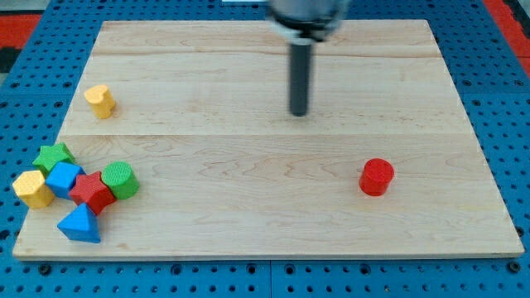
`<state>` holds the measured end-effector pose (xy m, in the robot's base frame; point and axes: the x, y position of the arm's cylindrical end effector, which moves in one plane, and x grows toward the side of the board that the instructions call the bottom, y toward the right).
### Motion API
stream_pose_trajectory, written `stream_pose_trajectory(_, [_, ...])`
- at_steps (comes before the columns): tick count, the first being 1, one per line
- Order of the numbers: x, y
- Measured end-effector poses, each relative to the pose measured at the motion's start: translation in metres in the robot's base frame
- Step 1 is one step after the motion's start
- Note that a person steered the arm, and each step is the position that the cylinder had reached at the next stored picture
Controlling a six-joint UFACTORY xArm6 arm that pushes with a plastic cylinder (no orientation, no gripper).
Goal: Push the red circle towards the yellow heart
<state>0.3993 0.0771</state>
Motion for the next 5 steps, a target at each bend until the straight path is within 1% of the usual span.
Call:
stream_pose_trajectory(2, [0.057,0.074])
stream_pose_trajectory(3, [0.094,0.097])
stream_pose_trajectory(4, [0.129,0.095])
stream_pose_trajectory(5, [0.127,0.045])
